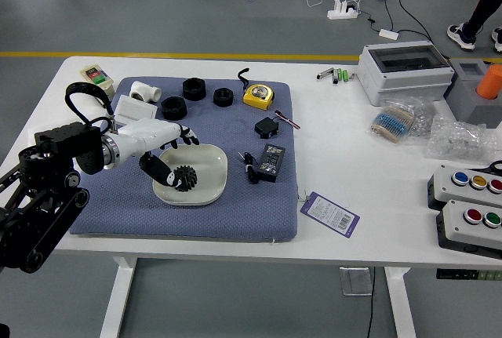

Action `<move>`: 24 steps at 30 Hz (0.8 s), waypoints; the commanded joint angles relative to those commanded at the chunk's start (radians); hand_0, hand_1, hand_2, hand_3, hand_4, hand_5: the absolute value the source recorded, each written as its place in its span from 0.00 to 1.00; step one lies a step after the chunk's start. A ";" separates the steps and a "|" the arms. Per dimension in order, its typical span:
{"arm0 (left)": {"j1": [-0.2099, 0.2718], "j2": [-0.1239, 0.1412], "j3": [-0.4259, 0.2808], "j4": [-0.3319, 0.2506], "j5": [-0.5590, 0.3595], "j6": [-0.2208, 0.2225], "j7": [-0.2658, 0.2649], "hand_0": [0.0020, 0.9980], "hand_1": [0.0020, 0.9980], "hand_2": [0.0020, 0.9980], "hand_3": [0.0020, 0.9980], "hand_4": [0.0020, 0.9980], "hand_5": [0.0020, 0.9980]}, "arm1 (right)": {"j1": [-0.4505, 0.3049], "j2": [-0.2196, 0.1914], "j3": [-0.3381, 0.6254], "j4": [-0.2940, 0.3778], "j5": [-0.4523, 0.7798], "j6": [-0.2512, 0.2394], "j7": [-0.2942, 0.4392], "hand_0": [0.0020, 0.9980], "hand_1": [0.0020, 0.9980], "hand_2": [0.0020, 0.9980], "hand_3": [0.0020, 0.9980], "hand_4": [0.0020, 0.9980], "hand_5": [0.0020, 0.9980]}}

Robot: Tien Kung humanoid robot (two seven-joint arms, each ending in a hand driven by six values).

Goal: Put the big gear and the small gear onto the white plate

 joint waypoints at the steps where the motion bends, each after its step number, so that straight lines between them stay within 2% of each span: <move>1: 0.006 0.001 -0.013 -0.008 -0.021 -0.003 0.000 0.66 0.78 0.88 0.85 1.00 0.37 | -0.001 0.000 -0.001 0.000 0.002 0.000 0.000 0.67 0.67 0.74 0.57 0.80 0.68; 4: 0.026 0.001 -0.053 -0.025 -0.073 -0.006 -0.010 0.66 0.78 0.88 0.85 1.00 0.37 | -0.002 0.001 -0.003 0.000 0.001 0.000 0.000 0.67 0.67 0.74 0.57 0.80 0.68; 5: 0.027 0.001 -0.056 -0.026 -0.076 -0.006 -0.011 0.72 0.81 0.92 0.89 1.00 0.39 | -0.002 0.001 -0.003 0.000 0.001 0.000 0.000 0.66 0.67 0.74 0.57 0.80 0.68; 7: 0.047 0.000 -0.091 -0.040 -0.118 0.001 -0.018 0.72 0.81 0.92 0.89 1.00 0.39 | -0.004 0.002 -0.004 0.000 0.004 0.000 0.001 0.66 0.67 0.74 0.57 0.80 0.68; 10: 0.069 -0.004 -0.137 -0.049 -0.207 0.009 -0.015 0.72 0.81 0.92 0.89 1.00 0.39 | -0.005 0.002 -0.005 0.000 0.006 0.000 0.002 0.66 0.67 0.74 0.57 0.80 0.68; 11: 0.078 -0.007 -0.156 -0.052 -0.240 0.016 -0.015 0.71 0.80 0.91 0.90 1.00 0.47 | -0.005 0.002 -0.006 0.000 0.005 0.000 0.002 0.66 0.67 0.75 0.57 0.80 0.68; 16: 0.108 -0.020 -0.221 -0.051 -0.424 0.050 -0.009 0.71 0.80 0.91 0.90 1.00 0.47 | -0.008 0.003 -0.011 0.000 0.006 0.000 0.002 0.66 0.67 0.75 0.57 0.80 0.68; 17: 0.115 -0.024 -0.238 -0.048 -0.463 0.063 -0.006 0.71 0.79 0.90 0.89 1.00 0.59 | -0.008 0.003 -0.012 0.000 0.006 0.000 0.002 0.66 0.67 0.75 0.57 0.80 0.68; 20: 0.135 -0.033 -0.273 -0.041 -0.593 0.102 -0.014 0.71 0.79 0.90 0.89 1.00 0.59 | -0.010 0.003 -0.014 0.000 0.005 0.000 0.002 0.66 0.67 0.75 0.57 0.80 0.68; 22: 0.158 -0.042 -0.292 -0.032 -0.677 0.167 -0.033 0.71 0.79 0.90 0.89 1.00 0.59 | -0.012 0.004 -0.017 0.001 0.007 0.000 0.002 0.66 0.67 0.75 0.57 0.80 0.68; 23: 0.164 -0.045 -0.295 -0.030 -0.716 0.190 -0.036 0.71 0.77 0.86 0.89 1.00 0.72 | -0.012 0.004 -0.018 0.001 0.008 0.001 0.002 0.66 0.68 0.74 0.57 0.80 0.68; 24: 0.173 -0.050 -0.298 -0.029 -0.762 0.213 -0.039 0.71 0.77 0.86 0.89 1.00 0.72 | -0.012 0.004 -0.018 0.001 0.008 0.000 0.003 0.66 0.68 0.74 0.57 0.80 0.68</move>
